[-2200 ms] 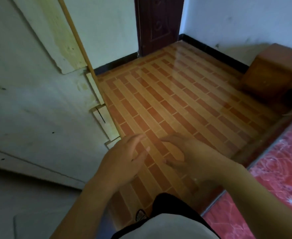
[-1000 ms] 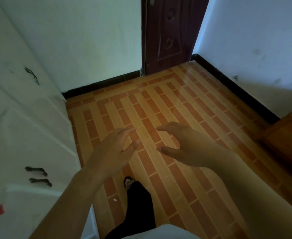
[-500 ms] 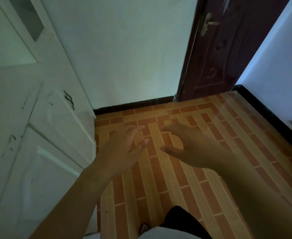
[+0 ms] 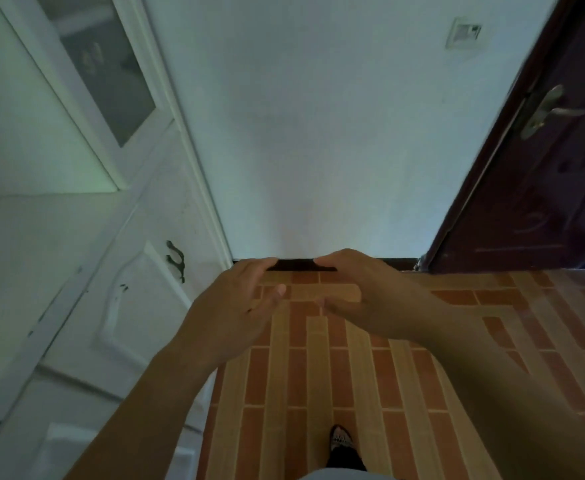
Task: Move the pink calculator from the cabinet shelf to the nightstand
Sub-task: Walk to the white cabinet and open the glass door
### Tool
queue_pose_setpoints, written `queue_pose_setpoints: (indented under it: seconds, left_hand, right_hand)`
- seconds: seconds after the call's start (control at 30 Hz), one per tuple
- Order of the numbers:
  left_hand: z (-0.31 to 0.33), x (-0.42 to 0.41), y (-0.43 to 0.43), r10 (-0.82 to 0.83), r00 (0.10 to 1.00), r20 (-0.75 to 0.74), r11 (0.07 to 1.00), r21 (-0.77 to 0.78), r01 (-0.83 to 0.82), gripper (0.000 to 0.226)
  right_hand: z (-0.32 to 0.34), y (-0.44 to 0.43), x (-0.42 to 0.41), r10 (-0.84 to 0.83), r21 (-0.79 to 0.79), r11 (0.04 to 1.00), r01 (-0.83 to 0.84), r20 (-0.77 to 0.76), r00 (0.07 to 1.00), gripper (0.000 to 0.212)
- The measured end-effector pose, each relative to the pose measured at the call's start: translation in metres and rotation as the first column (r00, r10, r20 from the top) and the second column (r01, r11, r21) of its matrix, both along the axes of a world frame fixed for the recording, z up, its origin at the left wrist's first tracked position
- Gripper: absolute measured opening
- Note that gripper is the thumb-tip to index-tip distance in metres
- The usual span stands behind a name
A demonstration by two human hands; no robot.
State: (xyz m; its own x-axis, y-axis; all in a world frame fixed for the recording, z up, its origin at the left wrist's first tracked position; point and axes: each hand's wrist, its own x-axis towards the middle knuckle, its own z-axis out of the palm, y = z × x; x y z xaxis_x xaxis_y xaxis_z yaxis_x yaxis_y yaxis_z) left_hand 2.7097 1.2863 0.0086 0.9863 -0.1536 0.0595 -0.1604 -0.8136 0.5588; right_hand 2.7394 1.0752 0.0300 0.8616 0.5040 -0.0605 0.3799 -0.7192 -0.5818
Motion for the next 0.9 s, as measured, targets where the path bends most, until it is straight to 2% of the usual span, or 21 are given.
queue_pose_setpoints:
  seconds: [0.1,0.2,0.33,0.43,0.57,0.73,0.9]
  left_hand:
    - [0.008,0.054,-0.001,0.068,0.997,0.034,0.997,0.028,-0.069,0.05]
    - [0.008,0.091,0.006,0.153,0.988,0.007,0.988,0.023,-0.153,0.049]
    - [0.015,0.126,0.044,0.287,0.958,0.021,0.956,0.061,-0.288,0.056]
    - [0.027,0.154,0.073,0.357,0.932,0.061,0.928,0.093,-0.361,0.058]
    - [0.041,0.19,0.102,0.395,0.915,0.089,0.911,0.092,-0.402,0.059]
    - [0.062,0.228,0.145,0.427,0.893,0.141,0.89,0.11,-0.443,0.059]
    - [0.085,0.251,0.185,0.466,0.857,0.22,0.847,0.17,-0.504,0.066]
  right_hand:
    - [0.008,0.006,0.066,0.083,0.014,0.996,-0.083,0.001,0.997,0.054]
    - [0.006,0.021,0.118,0.159,0.013,0.987,-0.159,0.012,0.987,0.053]
    - [0.011,0.052,0.171,0.261,0.065,0.963,-0.26,-0.002,0.965,0.051]
    - [0.018,0.083,0.208,0.327,0.076,0.941,-0.33,0.042,0.944,0.054]
    - [0.028,0.124,0.253,0.381,0.09,0.915,-0.394,0.137,0.915,0.055]
    - [0.045,0.173,0.3,0.42,0.091,0.896,-0.435,0.146,0.896,0.055]
    - [0.061,0.22,0.337,0.427,0.099,0.884,-0.458,0.231,0.874,0.056]
